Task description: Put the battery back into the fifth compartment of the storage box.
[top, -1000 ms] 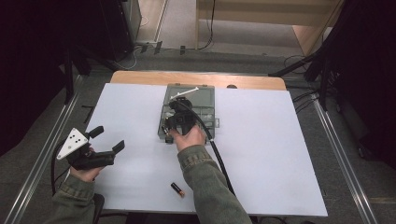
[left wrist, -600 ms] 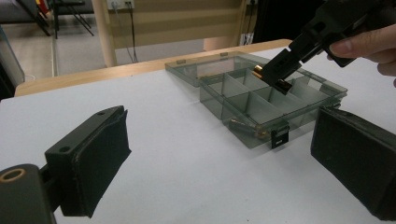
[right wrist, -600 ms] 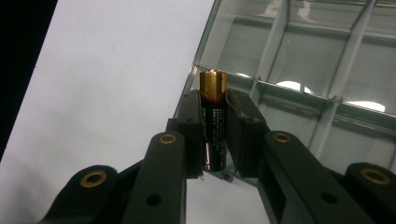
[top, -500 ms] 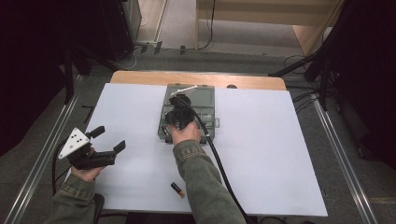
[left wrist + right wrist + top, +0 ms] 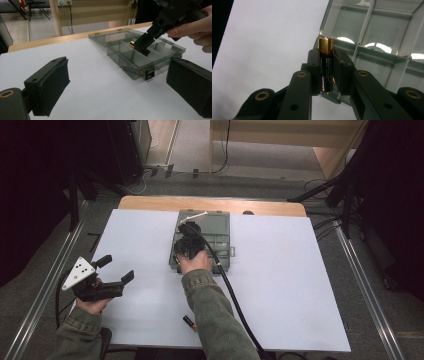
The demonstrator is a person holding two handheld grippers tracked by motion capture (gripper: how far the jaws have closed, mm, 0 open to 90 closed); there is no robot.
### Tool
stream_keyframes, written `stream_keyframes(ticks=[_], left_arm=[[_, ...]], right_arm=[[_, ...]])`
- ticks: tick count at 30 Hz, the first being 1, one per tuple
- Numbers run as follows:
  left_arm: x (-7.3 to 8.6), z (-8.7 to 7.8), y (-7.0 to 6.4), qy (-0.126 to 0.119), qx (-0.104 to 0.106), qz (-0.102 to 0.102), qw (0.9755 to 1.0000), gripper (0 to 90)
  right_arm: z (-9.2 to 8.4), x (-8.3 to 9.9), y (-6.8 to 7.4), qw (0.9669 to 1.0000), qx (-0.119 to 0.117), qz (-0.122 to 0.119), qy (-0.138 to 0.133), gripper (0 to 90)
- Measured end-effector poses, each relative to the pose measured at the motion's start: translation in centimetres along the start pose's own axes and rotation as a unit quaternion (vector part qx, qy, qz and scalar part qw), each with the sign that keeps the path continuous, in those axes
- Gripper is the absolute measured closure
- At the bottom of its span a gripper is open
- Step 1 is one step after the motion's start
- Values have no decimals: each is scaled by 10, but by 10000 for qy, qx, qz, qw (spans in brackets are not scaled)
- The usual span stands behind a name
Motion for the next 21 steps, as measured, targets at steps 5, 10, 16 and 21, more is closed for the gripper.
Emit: stream_keyframes(ticks=[5,10,16,21], left_arm=[[0,0,0,13,4,4,10000,47],[0,0,0,1,-1,8,10000,47],[0,0,0,2,-6,4,10000,47],[0,0,0,12,-12,14,10000,47]], right_arm=[[-3,1,-1,9999,104,-67,-78,572],[-11,3,1,9993,118,-321,-153,345],[-22,12,1,9970,286,-701,-151,242],[-28,19,2,9958,318,-843,-141,229]])
Point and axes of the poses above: each handheld gripper's, and its own axes: z roughly forward along the jaws, x roughly out of its underside, y roughly to its left, the point moved 4 cm from there along z, roughly forward along the jaws
